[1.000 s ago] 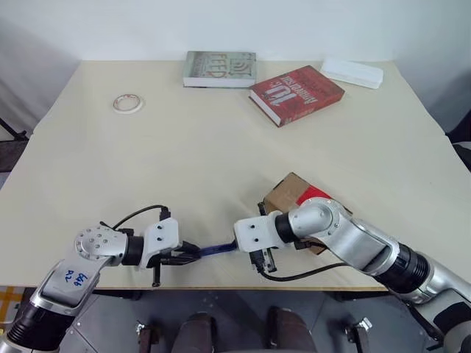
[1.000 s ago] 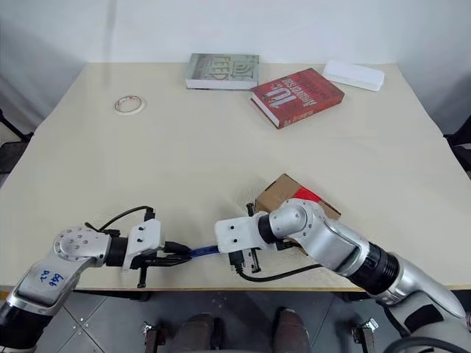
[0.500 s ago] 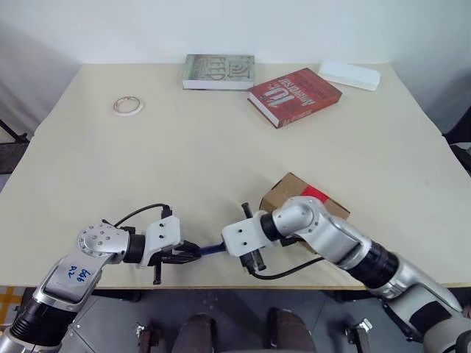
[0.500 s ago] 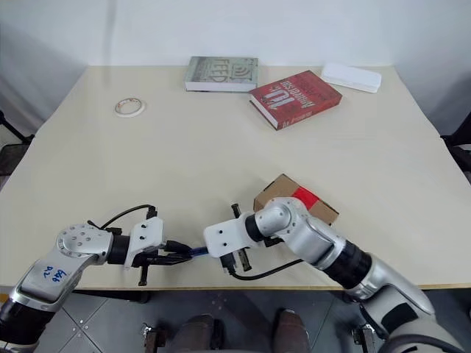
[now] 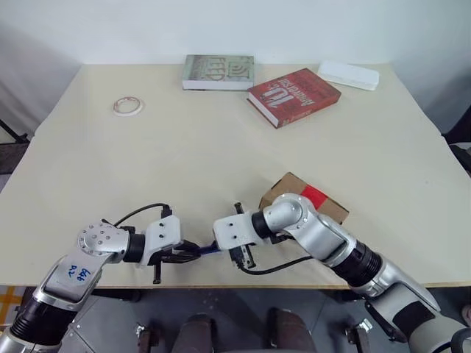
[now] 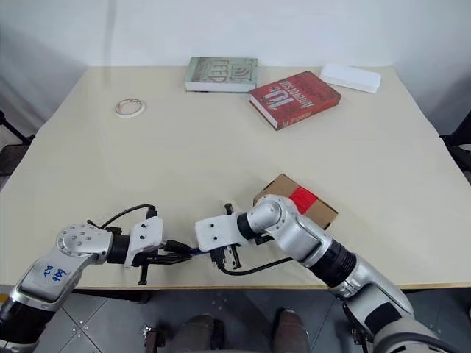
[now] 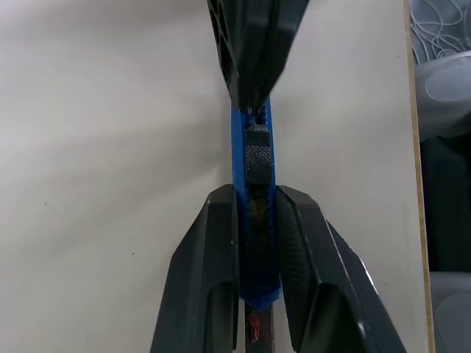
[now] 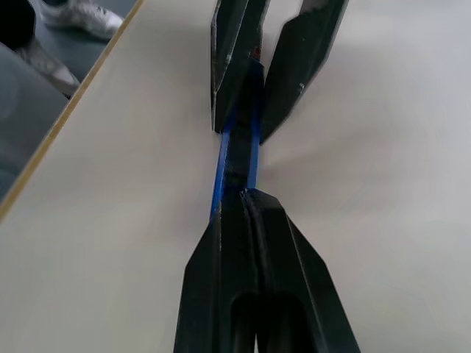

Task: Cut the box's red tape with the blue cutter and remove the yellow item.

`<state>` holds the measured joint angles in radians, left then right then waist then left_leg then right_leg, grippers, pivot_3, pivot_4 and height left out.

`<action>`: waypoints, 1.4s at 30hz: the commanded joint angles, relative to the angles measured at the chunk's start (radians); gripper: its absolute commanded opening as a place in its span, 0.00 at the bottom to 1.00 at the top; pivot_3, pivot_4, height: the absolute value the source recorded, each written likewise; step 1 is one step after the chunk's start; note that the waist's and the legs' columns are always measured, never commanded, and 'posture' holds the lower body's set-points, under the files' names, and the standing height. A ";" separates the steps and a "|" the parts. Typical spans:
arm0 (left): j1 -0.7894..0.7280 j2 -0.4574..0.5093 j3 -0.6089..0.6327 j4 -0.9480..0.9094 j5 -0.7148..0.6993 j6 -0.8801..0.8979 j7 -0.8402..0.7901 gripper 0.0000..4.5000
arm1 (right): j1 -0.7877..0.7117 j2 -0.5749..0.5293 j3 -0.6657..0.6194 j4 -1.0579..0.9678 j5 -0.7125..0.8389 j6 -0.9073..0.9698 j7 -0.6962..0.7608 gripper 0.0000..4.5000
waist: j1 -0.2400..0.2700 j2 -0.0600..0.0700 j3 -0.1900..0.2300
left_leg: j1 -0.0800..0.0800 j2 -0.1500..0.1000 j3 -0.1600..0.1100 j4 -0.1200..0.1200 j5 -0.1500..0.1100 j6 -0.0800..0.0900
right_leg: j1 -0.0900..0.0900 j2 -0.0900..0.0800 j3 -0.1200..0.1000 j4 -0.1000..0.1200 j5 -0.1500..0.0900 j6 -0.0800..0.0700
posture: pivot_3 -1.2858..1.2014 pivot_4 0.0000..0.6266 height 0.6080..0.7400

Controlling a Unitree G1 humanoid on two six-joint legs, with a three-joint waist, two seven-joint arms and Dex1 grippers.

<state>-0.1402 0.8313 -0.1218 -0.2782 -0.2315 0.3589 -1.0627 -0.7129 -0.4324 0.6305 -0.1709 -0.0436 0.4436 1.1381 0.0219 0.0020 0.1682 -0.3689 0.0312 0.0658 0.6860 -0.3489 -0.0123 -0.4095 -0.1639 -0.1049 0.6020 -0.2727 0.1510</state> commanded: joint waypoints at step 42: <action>-0.197 -0.393 0.099 0.431 0.125 -0.869 0.294 0.09 | -0.434 0.023 -0.320 0.260 0.496 0.809 -0.178 0.58 | -0.050 -0.003 0.003 | -0.003 0.001 0.000 -0.002 -0.001 -0.001 | -0.003 -0.001 -0.005 0.000 0.002 0.003 | 0.52 0.24 1.00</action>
<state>-0.3379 0.4339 -0.0198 0.1740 -0.1058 -0.4893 -0.7791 -1.1146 -0.4152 0.3430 0.1066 0.4312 1.2528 0.9563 -0.0283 -0.0009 0.1707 -0.3715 0.0320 0.0663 0.6838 -0.3497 -0.0134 -0.4127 -0.1649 -0.1102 0.6016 -0.2712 0.1536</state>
